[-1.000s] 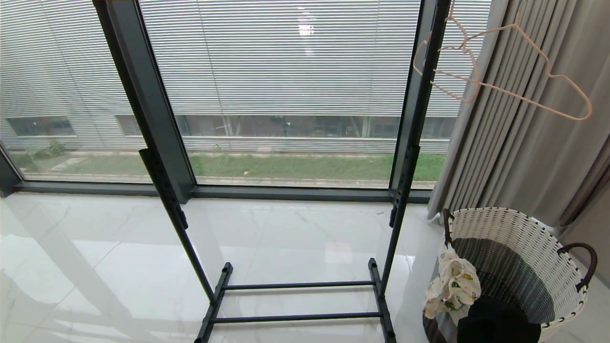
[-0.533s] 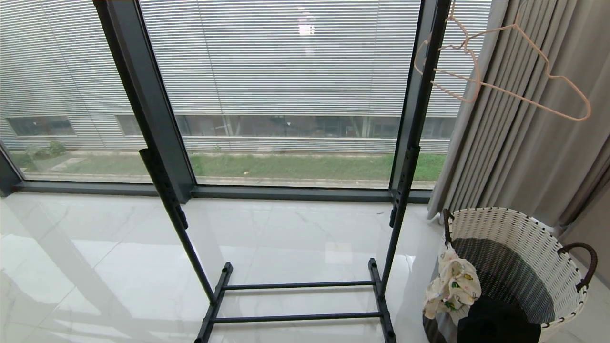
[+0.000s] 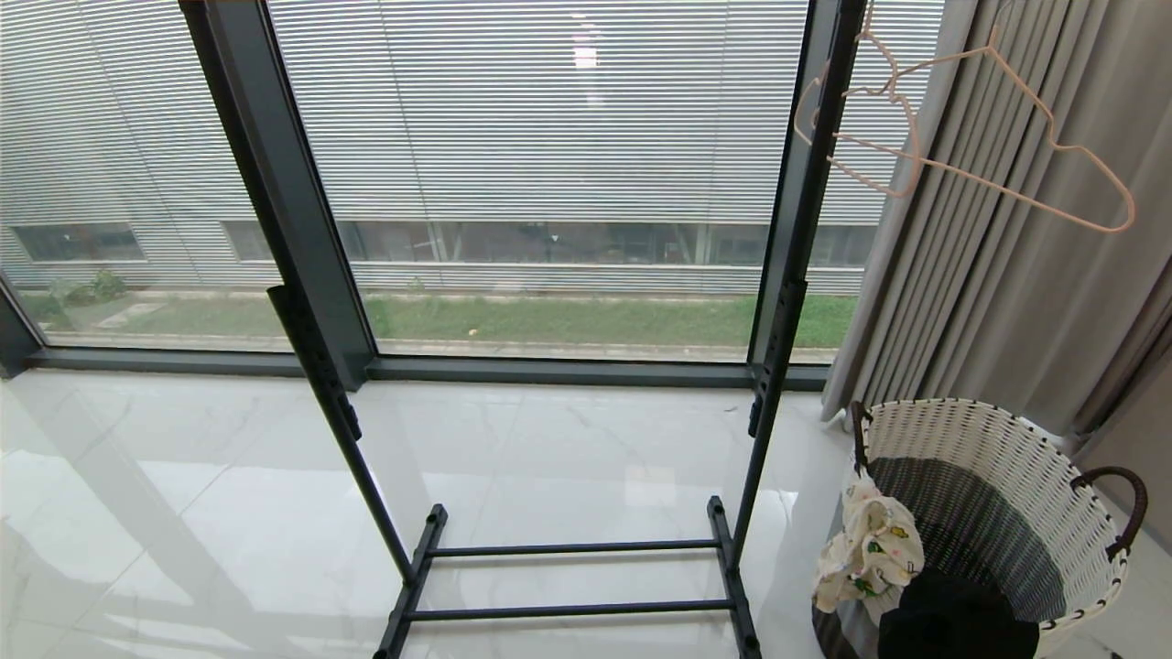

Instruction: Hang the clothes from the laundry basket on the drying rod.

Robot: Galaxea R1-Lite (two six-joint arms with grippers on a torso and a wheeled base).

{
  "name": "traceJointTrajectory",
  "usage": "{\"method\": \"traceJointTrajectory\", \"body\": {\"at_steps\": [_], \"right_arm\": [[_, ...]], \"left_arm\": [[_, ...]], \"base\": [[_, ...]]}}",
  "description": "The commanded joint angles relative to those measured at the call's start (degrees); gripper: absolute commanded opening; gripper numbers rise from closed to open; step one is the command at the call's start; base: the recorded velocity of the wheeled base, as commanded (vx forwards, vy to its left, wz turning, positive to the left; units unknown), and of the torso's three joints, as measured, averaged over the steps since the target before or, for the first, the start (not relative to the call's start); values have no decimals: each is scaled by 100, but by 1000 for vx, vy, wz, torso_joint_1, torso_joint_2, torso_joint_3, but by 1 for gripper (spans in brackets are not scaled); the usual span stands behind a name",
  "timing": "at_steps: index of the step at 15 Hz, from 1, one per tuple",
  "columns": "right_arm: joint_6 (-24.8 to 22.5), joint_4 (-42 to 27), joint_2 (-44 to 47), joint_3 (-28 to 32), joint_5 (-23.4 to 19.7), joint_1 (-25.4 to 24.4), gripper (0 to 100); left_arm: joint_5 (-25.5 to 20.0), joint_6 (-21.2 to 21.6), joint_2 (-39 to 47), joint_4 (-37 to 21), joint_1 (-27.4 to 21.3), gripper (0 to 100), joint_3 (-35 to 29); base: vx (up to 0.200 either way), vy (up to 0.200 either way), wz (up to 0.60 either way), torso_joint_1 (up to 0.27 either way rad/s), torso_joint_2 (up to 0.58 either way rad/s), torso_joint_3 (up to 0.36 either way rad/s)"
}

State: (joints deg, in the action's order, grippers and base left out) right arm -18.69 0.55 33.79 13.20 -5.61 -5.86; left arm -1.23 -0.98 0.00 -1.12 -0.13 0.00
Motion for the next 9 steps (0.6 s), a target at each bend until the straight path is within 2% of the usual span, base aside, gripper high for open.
{"method": "traceJointTrajectory", "body": {"at_steps": [1,2,3,6,9], "right_arm": [[-1576,33,4250,1158,183,-319,100],[-1972,121,4962,1273,455,-319,100],[-2157,279,5392,1290,587,-328,100],[-2315,499,6254,1290,798,-363,100],[-2306,771,6781,1299,798,-433,100]], "left_arm": [[9,1,0,-2,5,100,0],[9,1,9,-2,5,100,0],[9,1,9,-2,-4,100,0],[9,1,9,-2,5,100,0],[9,80,9,-2,5,100,0]], "base": [[0,0,0,0,0,0],[0,0,0,0,0,0],[0,0,0,0,0,0],[0,0,0,0,0,0],[0,0,0,0,0,0]]}}
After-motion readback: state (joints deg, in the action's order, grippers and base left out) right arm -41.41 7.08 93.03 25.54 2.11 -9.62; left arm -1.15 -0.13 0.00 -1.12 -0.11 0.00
